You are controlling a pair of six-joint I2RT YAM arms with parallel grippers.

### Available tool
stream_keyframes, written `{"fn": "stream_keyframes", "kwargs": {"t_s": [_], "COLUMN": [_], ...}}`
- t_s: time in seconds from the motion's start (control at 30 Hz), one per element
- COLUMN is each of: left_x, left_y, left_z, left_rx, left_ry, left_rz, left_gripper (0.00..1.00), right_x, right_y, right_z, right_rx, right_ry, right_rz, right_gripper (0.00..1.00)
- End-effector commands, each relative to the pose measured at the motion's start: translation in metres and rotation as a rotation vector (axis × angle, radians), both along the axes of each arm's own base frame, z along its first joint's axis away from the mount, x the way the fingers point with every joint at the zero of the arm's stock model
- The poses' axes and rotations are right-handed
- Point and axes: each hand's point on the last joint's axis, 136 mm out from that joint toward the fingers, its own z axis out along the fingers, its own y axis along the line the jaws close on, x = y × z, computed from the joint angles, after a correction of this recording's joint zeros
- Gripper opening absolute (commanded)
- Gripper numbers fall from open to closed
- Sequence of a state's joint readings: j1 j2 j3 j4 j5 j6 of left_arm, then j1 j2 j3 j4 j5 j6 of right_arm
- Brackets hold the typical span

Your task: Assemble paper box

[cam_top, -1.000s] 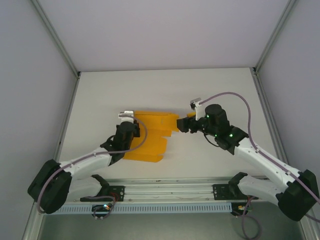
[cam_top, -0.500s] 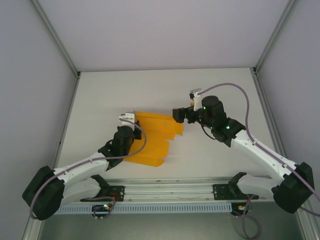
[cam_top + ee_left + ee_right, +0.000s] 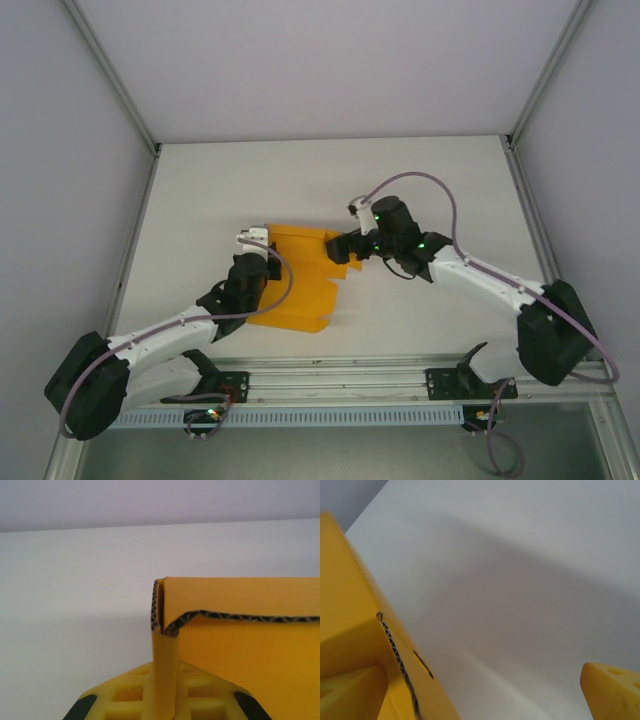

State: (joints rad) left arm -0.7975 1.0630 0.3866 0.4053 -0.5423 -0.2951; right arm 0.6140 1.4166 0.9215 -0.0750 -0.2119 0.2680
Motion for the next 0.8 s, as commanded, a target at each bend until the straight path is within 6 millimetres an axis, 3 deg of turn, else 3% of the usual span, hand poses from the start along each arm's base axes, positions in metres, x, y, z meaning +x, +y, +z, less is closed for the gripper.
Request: {"fn": "stream_keyframes", "kwargs": {"t_s": [0.0, 0.07, 0.17, 0.33, 0.43, 0.53, 0.7, 0.77], "left_x": [0.003, 0.003, 0.002, 0.001, -0.002, -0.004, -0.007, -0.008], "left_y": [-0.006, -0.005, -0.008, 0.002, 0.007, 0.013, 0.017, 0.018], "left_z": [0.019, 0.019, 0.020, 0.014, 0.009, 0.006, 0.008, 0.008], "left_rx": [-0.087, -0.088, -0.089, -0.072, -0.077, -0.086, -0.099, -0.109], "left_ry": [-0.035, -0.035, -0.037, -0.030, -0.027, -0.020, -0.018, -0.014], "left_rz": [0.001, 0.007, -0.012, 0.027, 0.039, 0.063, 0.067, 0.072], "left_gripper": [0.00, 0.00, 0.00, 0.00, 0.00, 0.00, 0.00, 0.00], "right_x": [-0.006, -0.006, 0.004, 0.017, 0.005, -0.015, -0.040, -0.046], "right_y": [0.037, 0.043, 0.039, 0.002, -0.019, -0.038, -0.076, -0.081], "right_z": [0.011, 0.014, 0.017, 0.024, 0.034, 0.028, -0.001, -0.012], "right_rx": [0.090, 0.111, 0.102, 0.033, 0.015, 0.006, -0.042, -0.047], "right_ry": [-0.003, -0.011, -0.041, -0.107, -0.133, -0.102, -0.046, -0.033], "right_rz": [0.137, 0.144, 0.082, -0.120, -0.166, -0.195, -0.299, -0.303], "right_gripper": [0.99, 1.00, 0.99, 1.00, 1.00, 1.00, 1.00, 1.00]}}
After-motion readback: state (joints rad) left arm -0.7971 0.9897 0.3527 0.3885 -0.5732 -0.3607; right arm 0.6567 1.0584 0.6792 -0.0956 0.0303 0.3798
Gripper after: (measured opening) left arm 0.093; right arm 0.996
